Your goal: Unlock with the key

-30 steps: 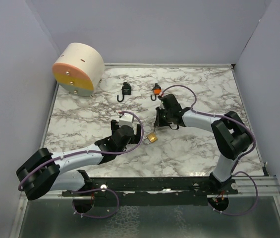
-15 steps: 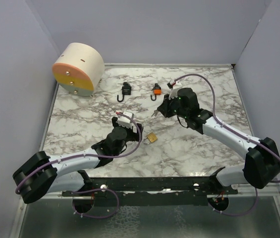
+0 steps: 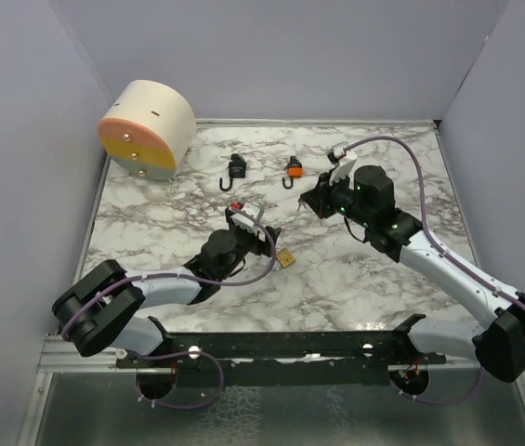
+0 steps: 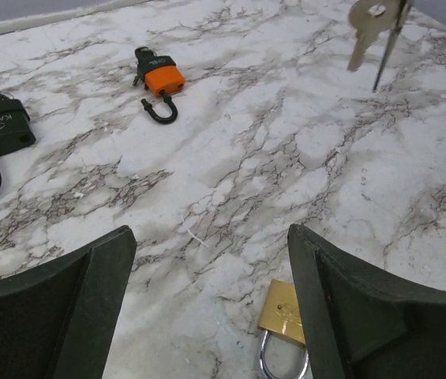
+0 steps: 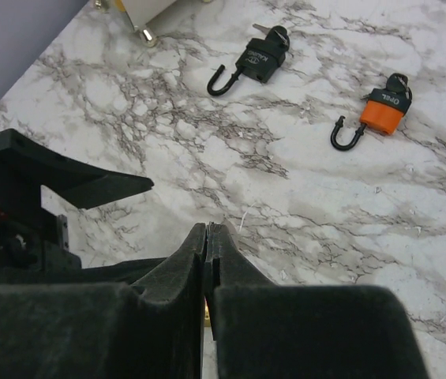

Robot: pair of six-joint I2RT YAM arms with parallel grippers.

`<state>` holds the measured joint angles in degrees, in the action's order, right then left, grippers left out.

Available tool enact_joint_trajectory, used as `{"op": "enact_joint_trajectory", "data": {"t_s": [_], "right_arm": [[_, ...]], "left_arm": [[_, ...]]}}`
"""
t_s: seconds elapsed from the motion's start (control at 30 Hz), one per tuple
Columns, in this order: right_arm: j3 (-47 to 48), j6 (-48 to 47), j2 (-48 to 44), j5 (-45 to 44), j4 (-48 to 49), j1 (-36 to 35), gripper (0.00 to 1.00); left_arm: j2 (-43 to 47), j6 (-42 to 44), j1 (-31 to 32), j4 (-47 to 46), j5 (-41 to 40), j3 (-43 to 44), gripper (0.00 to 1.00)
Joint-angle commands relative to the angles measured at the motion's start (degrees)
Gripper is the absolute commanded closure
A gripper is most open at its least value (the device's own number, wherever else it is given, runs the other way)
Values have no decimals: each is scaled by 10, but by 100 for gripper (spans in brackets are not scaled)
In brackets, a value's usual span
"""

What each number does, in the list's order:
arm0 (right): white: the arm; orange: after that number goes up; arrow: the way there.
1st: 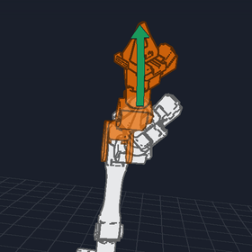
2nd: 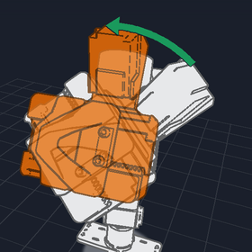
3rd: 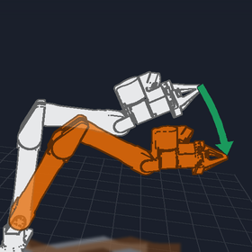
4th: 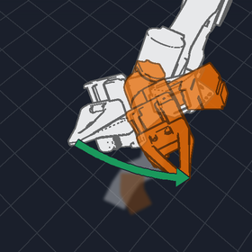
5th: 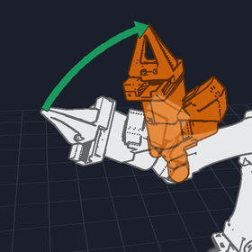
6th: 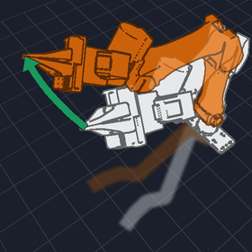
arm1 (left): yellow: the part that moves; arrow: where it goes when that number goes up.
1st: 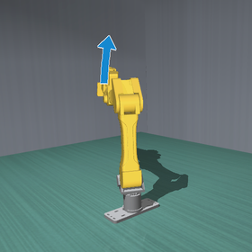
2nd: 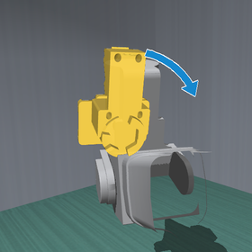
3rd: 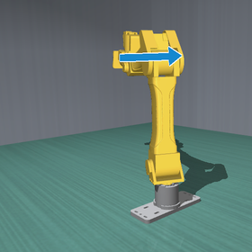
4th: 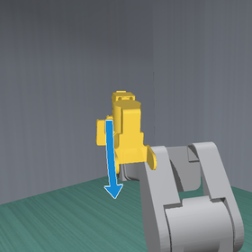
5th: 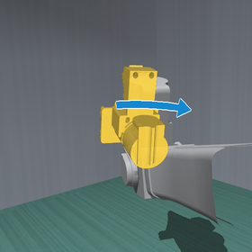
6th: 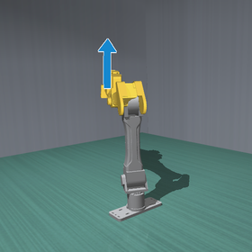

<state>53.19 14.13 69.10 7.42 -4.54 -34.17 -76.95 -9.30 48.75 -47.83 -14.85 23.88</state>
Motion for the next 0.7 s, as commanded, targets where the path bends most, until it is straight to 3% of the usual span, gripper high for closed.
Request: {"op": "enact_joint_trajectory", "data": {"t_s": [0.0,0.33,0.67], "right_arm": [[0,-25,-31,24,-12,-3,99],[7,-47,-63,39,-54,-4,99],[3,-68,-88,62,-83,-3,99]], "left_arm": [[-56,19,-24,-152,81,7,20],[-236,40,-35,-497,177,-2,31],[-307,23,-46,-539,276,61,34]]}}
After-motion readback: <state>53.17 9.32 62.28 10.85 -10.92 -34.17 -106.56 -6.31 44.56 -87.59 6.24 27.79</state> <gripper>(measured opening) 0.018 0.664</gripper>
